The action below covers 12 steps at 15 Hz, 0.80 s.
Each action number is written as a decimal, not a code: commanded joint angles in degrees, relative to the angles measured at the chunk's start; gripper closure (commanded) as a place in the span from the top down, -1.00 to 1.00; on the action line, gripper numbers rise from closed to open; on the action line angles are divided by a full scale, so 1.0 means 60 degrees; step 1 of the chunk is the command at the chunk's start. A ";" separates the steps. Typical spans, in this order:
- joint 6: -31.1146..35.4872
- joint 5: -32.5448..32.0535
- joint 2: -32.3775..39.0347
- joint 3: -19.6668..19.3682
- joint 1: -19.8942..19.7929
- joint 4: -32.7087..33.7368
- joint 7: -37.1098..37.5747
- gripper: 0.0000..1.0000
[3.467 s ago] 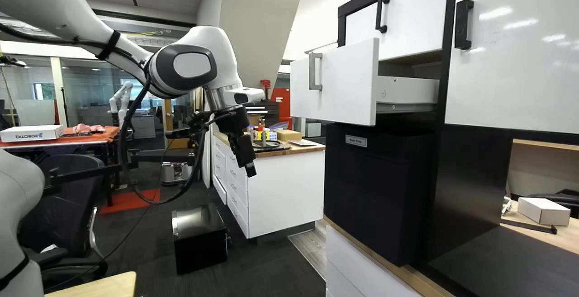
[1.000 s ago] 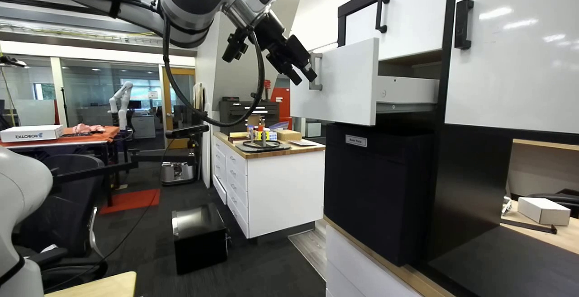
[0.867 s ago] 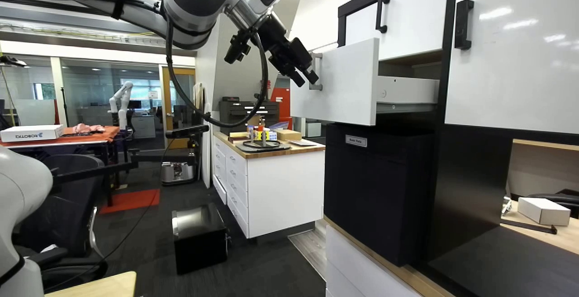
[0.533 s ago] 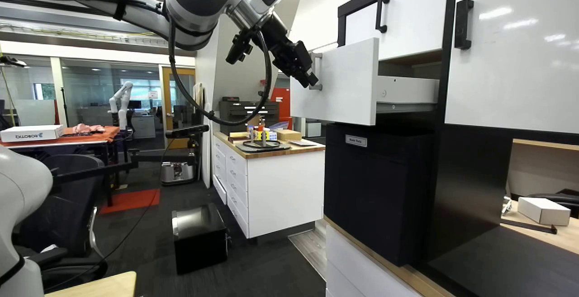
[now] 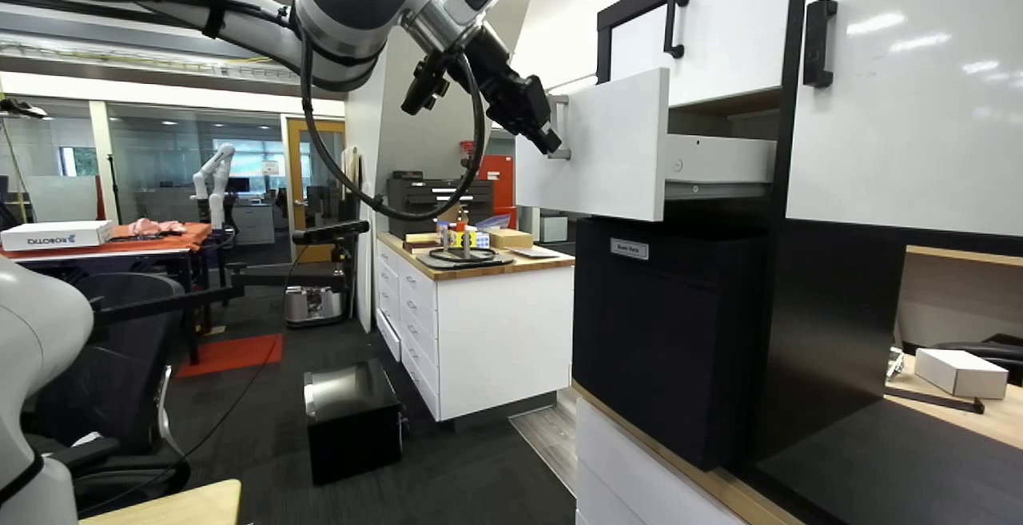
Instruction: Close the drawer
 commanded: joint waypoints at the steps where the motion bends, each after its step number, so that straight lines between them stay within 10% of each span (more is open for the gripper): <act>1: 0.0549 -0.0267 0.0757 0.0011 -0.0212 0.0446 -0.0120 -0.84; 12: 0.1336 -0.0885 0.4129 -0.0193 -0.0198 0.3299 -0.0349 -0.86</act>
